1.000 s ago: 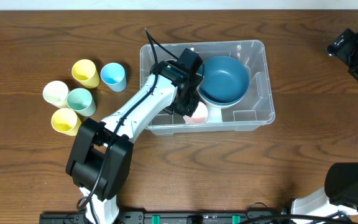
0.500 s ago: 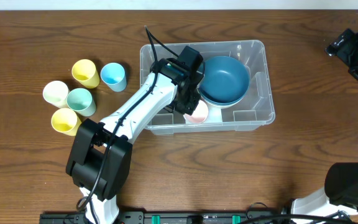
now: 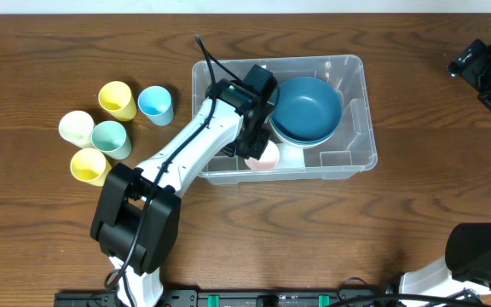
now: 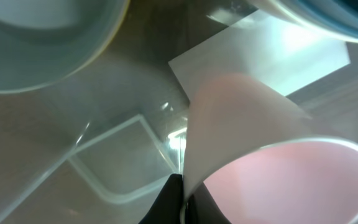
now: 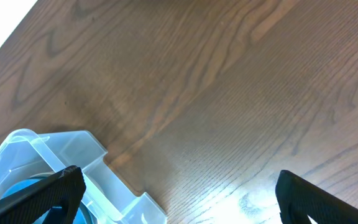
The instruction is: Pack container
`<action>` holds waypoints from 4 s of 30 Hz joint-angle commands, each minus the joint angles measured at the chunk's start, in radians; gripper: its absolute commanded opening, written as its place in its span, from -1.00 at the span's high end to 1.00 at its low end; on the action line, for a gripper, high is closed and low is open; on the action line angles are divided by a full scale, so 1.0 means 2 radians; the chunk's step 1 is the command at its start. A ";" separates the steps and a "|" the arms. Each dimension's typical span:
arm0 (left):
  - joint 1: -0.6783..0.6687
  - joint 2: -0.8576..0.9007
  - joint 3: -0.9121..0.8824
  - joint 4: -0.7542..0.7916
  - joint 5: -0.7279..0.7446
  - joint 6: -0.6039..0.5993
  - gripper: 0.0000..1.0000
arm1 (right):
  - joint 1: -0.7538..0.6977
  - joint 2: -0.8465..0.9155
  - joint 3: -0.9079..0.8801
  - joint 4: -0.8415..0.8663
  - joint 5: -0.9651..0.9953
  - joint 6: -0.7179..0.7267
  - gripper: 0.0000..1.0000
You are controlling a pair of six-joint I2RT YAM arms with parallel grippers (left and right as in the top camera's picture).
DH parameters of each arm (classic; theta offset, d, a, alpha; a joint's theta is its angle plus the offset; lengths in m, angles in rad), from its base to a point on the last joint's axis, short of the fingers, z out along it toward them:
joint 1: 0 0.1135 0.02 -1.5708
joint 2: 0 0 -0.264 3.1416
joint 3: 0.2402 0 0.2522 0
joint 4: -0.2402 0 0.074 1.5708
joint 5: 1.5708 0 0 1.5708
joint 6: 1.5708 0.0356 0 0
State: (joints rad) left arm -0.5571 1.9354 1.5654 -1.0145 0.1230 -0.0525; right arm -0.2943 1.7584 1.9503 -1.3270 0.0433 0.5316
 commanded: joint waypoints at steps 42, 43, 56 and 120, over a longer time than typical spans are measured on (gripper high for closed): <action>0.001 0.051 0.119 -0.081 -0.032 -0.029 0.88 | -0.002 -0.009 0.006 -0.001 0.002 0.005 -0.98; 0.001 0.054 0.119 -0.081 -0.032 -0.029 0.88 | -0.002 -0.009 0.006 -0.001 0.003 0.005 -0.98; 0.001 0.072 0.119 -0.073 -0.028 -0.029 -0.43 | -0.002 -0.009 0.006 -0.001 0.003 0.005 -0.98; 0.263 0.098 0.175 -0.083 -0.052 -0.031 -0.25 | -0.002 -0.009 0.006 -0.001 0.003 0.005 -0.98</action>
State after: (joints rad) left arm -0.0299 2.1151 1.9160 -1.1786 0.0196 -0.1268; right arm -0.2943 1.7584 1.9503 -1.3270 0.0429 0.5316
